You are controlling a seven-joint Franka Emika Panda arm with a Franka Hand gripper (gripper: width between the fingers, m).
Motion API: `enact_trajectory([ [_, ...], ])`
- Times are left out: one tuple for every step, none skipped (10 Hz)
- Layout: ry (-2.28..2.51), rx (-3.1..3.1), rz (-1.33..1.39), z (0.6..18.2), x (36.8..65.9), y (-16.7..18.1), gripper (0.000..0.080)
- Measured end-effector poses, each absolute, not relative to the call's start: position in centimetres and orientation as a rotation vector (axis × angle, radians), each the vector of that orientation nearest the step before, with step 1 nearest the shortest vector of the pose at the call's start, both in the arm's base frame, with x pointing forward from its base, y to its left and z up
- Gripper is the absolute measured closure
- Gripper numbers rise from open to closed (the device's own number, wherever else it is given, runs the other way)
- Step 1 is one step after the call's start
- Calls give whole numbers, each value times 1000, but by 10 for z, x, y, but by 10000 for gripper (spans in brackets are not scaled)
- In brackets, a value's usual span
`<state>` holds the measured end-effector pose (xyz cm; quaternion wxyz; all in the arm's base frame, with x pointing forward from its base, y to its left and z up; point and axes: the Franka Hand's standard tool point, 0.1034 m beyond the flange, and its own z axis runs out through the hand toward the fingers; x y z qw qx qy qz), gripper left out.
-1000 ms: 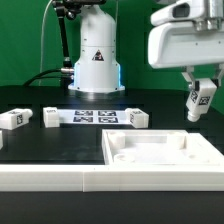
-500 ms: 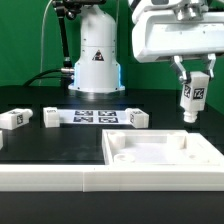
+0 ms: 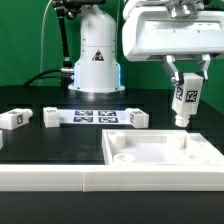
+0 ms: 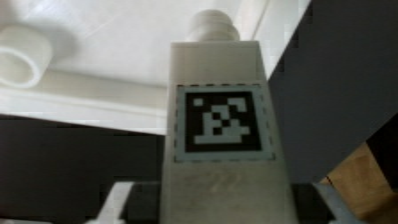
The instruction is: Assemble one leg
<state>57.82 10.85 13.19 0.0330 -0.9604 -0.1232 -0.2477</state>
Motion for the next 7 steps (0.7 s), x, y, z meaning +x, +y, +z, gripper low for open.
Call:
enact_trajectory([
  [-380, -2955, -772, 131, 586, 106, 507],
  [-384, -2954, -768, 130, 584, 107, 507],
  [-384, -2954, -768, 129, 584, 107, 507],
  [-384, -2954, -767, 129, 584, 107, 507],
  [-384, -2954, -767, 129, 584, 107, 507],
  [-385, -2955, -764, 127, 584, 107, 507],
  [-387, -2956, -754, 121, 585, 107, 507],
])
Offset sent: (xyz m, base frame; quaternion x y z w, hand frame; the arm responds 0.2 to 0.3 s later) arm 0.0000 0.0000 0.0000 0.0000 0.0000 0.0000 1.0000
